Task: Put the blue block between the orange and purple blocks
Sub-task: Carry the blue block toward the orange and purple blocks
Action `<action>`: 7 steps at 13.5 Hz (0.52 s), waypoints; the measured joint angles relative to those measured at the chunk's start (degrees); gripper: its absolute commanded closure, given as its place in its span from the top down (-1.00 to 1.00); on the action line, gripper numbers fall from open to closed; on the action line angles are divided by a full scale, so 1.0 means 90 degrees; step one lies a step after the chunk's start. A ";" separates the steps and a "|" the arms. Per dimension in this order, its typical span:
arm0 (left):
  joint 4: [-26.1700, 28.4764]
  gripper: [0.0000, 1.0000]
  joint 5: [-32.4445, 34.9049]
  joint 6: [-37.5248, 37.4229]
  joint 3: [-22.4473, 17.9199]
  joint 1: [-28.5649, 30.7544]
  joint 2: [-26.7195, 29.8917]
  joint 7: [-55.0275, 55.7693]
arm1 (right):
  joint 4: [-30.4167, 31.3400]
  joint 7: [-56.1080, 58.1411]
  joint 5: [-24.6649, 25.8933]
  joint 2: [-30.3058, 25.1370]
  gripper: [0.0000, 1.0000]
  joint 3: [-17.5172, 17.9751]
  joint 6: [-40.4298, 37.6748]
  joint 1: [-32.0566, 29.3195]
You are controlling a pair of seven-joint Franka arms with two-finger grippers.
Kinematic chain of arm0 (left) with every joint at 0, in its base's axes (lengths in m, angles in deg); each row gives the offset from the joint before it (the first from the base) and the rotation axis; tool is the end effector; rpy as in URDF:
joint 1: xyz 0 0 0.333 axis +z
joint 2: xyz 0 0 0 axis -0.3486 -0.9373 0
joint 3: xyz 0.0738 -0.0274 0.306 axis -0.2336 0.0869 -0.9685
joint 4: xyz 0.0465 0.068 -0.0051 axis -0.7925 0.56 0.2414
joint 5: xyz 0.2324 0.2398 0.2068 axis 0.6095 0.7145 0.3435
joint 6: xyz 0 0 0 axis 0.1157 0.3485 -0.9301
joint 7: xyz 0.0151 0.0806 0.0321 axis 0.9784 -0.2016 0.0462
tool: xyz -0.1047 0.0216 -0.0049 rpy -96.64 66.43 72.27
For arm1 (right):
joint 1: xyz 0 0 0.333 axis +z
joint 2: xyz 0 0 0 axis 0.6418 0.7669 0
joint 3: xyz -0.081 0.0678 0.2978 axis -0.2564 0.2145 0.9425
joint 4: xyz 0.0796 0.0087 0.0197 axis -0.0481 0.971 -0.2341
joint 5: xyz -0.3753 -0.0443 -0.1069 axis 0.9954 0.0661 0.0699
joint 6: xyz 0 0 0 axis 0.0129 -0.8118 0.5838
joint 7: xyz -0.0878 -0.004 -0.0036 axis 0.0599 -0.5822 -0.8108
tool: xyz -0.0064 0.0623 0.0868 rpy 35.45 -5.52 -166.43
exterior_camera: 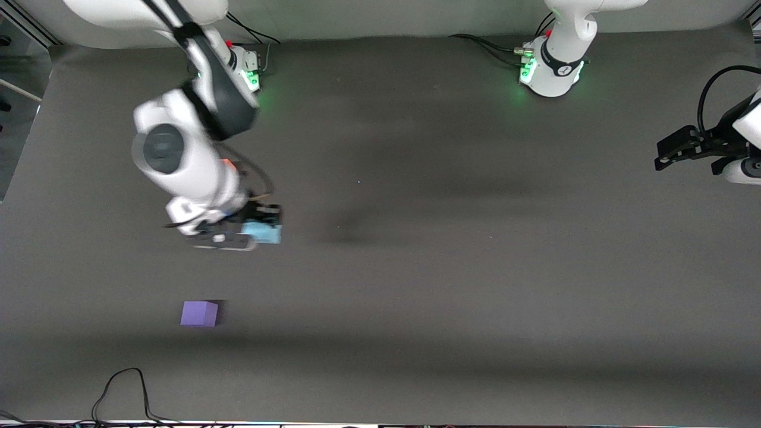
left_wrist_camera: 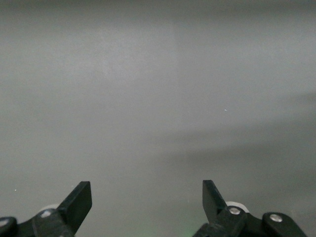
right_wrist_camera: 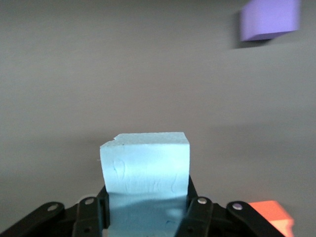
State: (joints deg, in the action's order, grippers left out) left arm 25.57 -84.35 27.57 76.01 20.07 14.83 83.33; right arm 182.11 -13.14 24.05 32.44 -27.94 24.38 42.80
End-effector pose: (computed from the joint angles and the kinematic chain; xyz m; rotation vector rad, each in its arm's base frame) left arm 0.5513 -0.0094 0.6181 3.1146 -0.1458 -0.0294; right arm 0.5847 0.1927 0.4285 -3.1181 0.1864 0.0769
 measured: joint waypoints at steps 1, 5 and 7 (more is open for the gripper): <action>-0.0001 1.00 0.0000 0.0000 -0.0001 0.0000 -0.0006 -0.0001 | 0.0162 0.0358 -0.0063 -0.0153 -0.12 -0.0354 -0.0060 -0.0005; -0.0001 1.00 0.0010 -0.0049 -0.0002 0.0000 -0.0030 -0.0009 | 0.1320 0.1681 -0.0137 -0.0273 -0.12 -0.1528 0.0674 -0.0023; -0.0001 1.00 0.0063 -0.0154 -0.0003 0.0000 -0.0034 -0.0025 | 0.2256 0.1767 -0.0142 -0.0234 -0.10 -0.1615 0.1849 -0.0018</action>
State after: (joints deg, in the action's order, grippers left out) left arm 25.56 -83.78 26.18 75.98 20.07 14.52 83.11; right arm 202.41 2.76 22.77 30.33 -42.48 41.03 42.63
